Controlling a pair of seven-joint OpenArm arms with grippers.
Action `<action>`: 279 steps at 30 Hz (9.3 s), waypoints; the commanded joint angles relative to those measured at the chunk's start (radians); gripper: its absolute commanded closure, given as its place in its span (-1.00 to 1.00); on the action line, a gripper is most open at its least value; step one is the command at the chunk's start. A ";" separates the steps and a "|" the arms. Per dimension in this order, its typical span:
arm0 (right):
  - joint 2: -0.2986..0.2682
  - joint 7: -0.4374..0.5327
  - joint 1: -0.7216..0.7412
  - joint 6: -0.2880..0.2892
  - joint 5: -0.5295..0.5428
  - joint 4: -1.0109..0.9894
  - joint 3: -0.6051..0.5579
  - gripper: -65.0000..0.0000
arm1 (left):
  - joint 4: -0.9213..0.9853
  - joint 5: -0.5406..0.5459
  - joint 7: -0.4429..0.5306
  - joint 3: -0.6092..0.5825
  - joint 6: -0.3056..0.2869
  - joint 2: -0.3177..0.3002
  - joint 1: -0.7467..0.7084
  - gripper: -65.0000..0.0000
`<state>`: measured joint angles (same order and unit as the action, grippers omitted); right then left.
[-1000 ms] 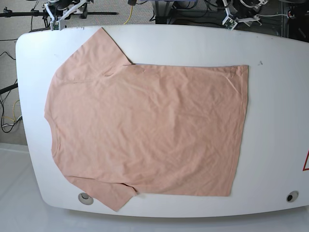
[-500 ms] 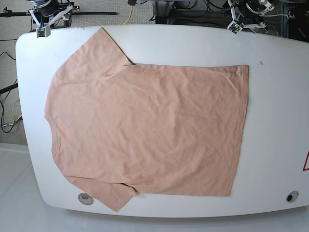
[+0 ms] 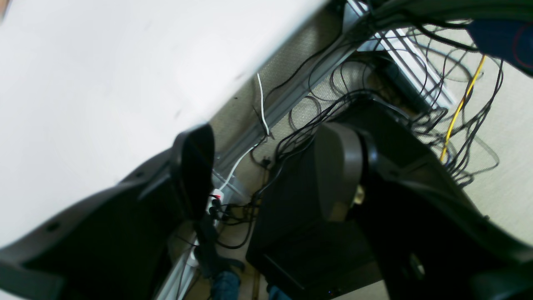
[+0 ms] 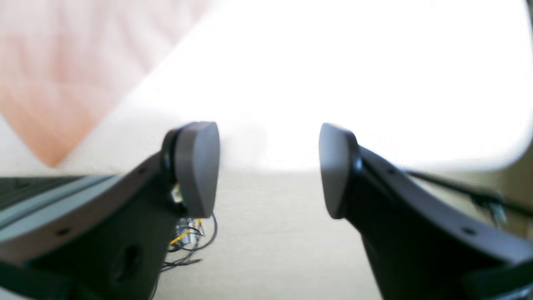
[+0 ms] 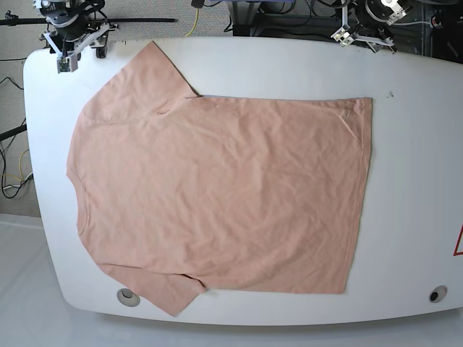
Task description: Fold the T-shirt properly
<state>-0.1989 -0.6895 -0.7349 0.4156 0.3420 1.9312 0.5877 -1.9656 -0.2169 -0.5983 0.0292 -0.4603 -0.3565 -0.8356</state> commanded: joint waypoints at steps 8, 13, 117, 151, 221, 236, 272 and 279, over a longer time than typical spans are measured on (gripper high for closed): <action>-0.017 0.001 -0.016 -0.006 0.011 0.020 0.023 -0.11 | -0.004 0.006 0.045 0.002 0.046 -0.002 0.015 -0.19; -0.022 -0.007 -0.020 -0.012 0.018 0.024 0.026 -0.11 | -0.005 0.017 0.047 0.015 0.042 0.000 0.015 -0.20; 0.008 -0.214 0.237 0.255 0.480 -0.310 0.175 -0.14 | -0.081 0.300 -0.007 0.242 -0.011 0.001 0.076 -0.19; 0.050 -0.294 0.256 0.231 0.697 -0.421 0.173 -0.13 | -0.082 0.463 -0.075 0.345 -0.030 0.011 0.158 -0.16; 0.099 -0.351 0.250 0.283 0.558 -0.379 0.051 0.55 | -0.025 0.596 -0.110 0.350 -0.008 0.027 0.203 -0.24; 0.089 -0.348 0.256 0.283 0.562 -0.369 0.047 1.00 | 0.015 0.843 -0.167 0.489 -0.004 0.027 0.230 -0.19; 0.089 -0.332 0.257 0.283 0.586 -0.373 0.046 1.00 | 0.325 1.054 -0.271 0.457 -0.017 0.057 0.403 -0.22; 0.089 -0.332 0.258 0.283 0.586 -0.372 0.046 1.00 | 0.327 1.041 -0.267 0.411 -0.015 0.059 0.415 -0.22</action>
<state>-0.0998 -1.0145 -0.4690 0.7071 0.9440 1.5494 0.6327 -1.6230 0.8112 -0.8871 0.4377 -0.4717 -0.2859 -0.4286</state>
